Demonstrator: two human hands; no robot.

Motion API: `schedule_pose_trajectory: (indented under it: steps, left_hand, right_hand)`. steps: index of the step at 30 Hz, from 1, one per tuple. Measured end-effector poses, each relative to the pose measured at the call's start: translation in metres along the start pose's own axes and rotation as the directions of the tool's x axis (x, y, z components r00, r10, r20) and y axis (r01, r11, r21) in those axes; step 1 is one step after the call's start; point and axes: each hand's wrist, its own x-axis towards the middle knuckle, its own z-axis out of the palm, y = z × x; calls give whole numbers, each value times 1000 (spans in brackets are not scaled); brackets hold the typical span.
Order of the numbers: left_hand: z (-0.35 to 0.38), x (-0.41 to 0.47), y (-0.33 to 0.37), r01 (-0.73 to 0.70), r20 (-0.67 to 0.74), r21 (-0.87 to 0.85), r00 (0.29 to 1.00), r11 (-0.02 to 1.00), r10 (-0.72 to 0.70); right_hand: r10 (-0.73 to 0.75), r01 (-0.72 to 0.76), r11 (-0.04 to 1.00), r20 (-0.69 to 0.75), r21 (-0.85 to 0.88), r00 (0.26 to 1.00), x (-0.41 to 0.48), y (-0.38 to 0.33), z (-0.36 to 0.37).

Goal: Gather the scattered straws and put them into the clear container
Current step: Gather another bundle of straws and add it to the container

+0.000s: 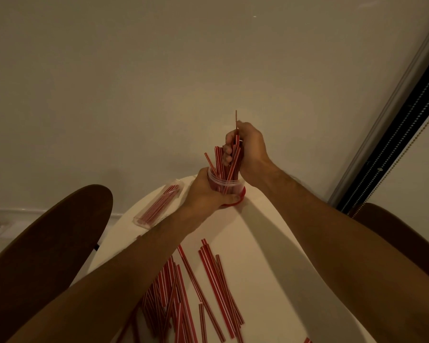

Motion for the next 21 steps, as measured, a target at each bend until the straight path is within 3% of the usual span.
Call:
schedule_pose_trajectory:
  steps: [15, 21]
  left_hand:
    - [-1, -2, 2, 9, -2, -10, 1000, 1000, -9]
    - [0, -3, 4, 26, -4, -2, 1000, 1000, -26]
  right_hand:
    - [8, -11, 996, 36, 94, 999, -6, -6, 0]
    - [-73, 73, 997, 10, 10, 997, -2, -6, -1]
